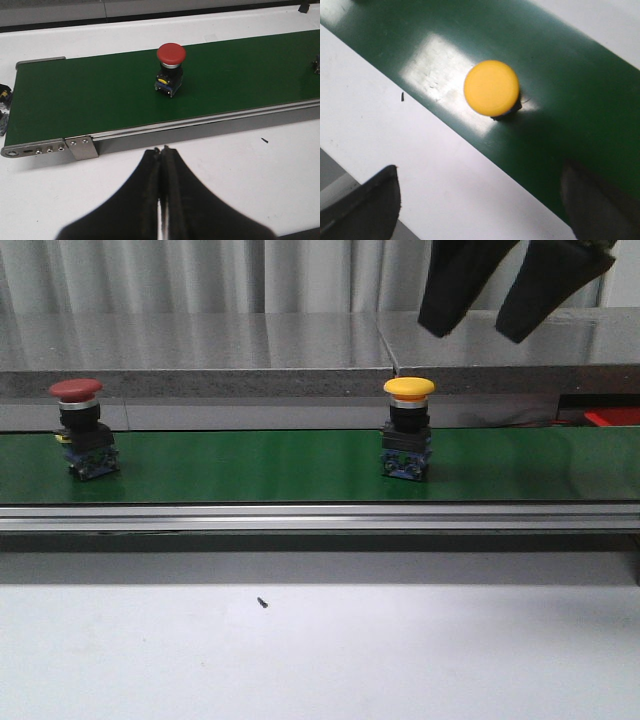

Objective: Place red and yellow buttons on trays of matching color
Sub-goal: 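Lower the right gripper onto the yellow button on the belt and grasp it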

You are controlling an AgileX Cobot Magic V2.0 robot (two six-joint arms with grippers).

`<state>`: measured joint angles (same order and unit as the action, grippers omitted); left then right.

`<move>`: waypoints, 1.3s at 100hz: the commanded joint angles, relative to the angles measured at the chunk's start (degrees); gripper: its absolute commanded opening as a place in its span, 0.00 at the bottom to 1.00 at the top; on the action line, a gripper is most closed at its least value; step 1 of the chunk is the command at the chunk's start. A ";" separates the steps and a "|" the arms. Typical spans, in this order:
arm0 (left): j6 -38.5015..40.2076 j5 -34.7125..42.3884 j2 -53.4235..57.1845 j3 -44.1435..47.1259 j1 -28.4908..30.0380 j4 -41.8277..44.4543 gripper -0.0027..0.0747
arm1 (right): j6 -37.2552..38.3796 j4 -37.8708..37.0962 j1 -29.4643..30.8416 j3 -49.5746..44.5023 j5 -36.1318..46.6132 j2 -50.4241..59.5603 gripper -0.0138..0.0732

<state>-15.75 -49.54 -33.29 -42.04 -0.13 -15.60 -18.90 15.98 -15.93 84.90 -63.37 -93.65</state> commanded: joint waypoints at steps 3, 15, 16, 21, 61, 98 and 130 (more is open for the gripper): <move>-0.03 3.32 -0.10 -1.57 -0.45 -1.50 0.01 | -1.37 -0.22 -0.12 4.53 -0.68 -1.65 0.90; -0.03 3.32 -0.10 -1.57 -0.45 -1.50 0.01 | -1.37 -2.16 -0.12 6.58 0.34 -5.20 0.90; -0.03 3.32 -0.10 -1.57 -0.45 -1.50 0.01 | -1.37 -2.16 -0.12 6.69 0.39 -5.60 0.90; -0.03 3.32 -0.10 -1.57 -0.45 -1.50 0.01 | -1.37 -2.16 -0.12 7.25 0.92 -6.75 0.90; -0.03 3.32 -0.10 -1.57 -0.45 -1.50 0.01 | -1.37 -2.81 -0.12 7.61 4.71 -10.50 0.48; -0.03 3.32 -0.10 -1.57 -0.45 -1.50 0.01 | -0.66 -3.34 1.49 2.97 7.16 -1.57 0.39; -0.03 3.32 -0.10 -1.57 -0.45 -1.50 0.01 | 1.72 -3.83 15.53 -7.03 9.51 8.94 0.39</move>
<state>-15.75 -49.54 -33.29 -42.04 -0.13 -15.60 -18.00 12.16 -4.85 78.19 -56.58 -89.46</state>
